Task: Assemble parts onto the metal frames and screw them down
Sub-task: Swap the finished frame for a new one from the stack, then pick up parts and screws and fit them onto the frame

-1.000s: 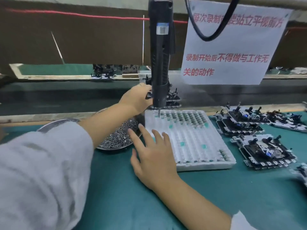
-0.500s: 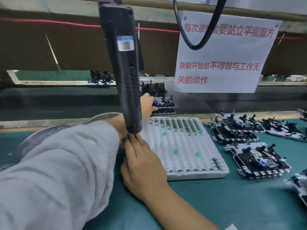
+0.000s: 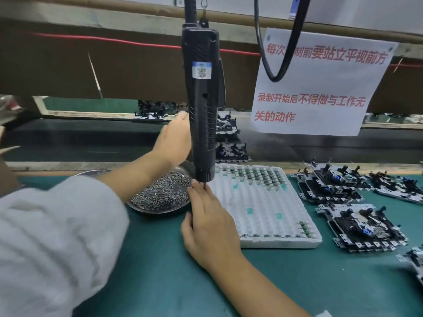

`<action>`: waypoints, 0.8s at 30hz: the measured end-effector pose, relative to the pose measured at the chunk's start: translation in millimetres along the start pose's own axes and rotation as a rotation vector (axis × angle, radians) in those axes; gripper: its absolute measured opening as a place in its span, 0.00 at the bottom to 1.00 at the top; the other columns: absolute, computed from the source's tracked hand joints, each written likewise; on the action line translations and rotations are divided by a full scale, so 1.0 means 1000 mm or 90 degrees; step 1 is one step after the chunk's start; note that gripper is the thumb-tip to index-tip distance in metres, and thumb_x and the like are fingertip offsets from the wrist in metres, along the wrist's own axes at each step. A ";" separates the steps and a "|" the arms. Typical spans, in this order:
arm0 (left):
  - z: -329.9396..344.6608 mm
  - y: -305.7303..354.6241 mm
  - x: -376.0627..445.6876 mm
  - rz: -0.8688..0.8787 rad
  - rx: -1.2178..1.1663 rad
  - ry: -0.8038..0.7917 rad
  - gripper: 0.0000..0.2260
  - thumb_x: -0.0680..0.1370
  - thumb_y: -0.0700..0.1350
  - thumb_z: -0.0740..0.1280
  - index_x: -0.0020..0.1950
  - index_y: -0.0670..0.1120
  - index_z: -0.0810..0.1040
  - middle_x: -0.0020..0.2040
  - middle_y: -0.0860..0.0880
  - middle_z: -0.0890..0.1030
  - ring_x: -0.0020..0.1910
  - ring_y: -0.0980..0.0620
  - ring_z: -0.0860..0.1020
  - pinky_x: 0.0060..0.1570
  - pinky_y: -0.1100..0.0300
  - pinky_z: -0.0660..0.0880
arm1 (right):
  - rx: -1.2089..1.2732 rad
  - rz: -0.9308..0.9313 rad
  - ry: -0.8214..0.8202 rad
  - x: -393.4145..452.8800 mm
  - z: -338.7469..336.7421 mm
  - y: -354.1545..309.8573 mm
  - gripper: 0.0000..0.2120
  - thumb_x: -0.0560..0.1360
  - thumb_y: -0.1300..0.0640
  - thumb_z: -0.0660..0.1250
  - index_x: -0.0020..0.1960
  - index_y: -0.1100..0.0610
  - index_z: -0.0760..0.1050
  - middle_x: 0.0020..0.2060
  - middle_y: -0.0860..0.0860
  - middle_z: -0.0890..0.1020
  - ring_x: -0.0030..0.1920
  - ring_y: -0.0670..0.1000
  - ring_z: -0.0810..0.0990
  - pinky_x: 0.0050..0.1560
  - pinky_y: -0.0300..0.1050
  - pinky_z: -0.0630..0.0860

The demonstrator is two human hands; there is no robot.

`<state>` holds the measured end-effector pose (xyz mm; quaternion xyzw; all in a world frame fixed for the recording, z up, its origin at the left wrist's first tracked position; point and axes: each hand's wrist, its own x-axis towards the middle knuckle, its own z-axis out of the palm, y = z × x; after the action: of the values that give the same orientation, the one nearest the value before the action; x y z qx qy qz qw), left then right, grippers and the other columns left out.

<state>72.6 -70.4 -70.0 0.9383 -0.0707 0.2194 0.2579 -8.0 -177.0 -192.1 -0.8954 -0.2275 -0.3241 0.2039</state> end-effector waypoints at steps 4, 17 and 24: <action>-0.026 -0.043 -0.024 0.039 0.086 0.063 0.15 0.79 0.42 0.64 0.67 0.44 0.73 0.62 0.45 0.74 0.53 0.40 0.76 0.54 0.48 0.72 | -0.013 -0.003 0.046 0.001 0.000 0.001 0.23 0.66 0.60 0.71 0.60 0.61 0.76 0.54 0.53 0.81 0.52 0.52 0.80 0.51 0.40 0.75; -0.074 -0.083 -0.216 0.213 0.208 -0.038 0.23 0.83 0.51 0.49 0.53 0.43 0.82 0.49 0.49 0.81 0.26 0.52 0.77 0.24 0.62 0.70 | 0.276 -0.193 0.115 -0.023 -0.022 -0.020 0.12 0.79 0.52 0.60 0.59 0.57 0.71 0.50 0.53 0.76 0.50 0.52 0.74 0.52 0.46 0.72; -0.066 -0.108 -0.229 0.165 0.182 -0.126 0.22 0.75 0.59 0.58 0.59 0.48 0.81 0.51 0.53 0.82 0.36 0.55 0.81 0.34 0.65 0.75 | 0.091 -0.344 -0.232 -0.022 -0.015 -0.032 0.22 0.76 0.42 0.63 0.61 0.56 0.77 0.56 0.50 0.80 0.57 0.53 0.77 0.57 0.48 0.73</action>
<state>-130.7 60.4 -170.2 0.9652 -0.1841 0.1655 0.0839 -47.7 -164.8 -189.9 -0.8294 -0.5114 -0.1846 0.1288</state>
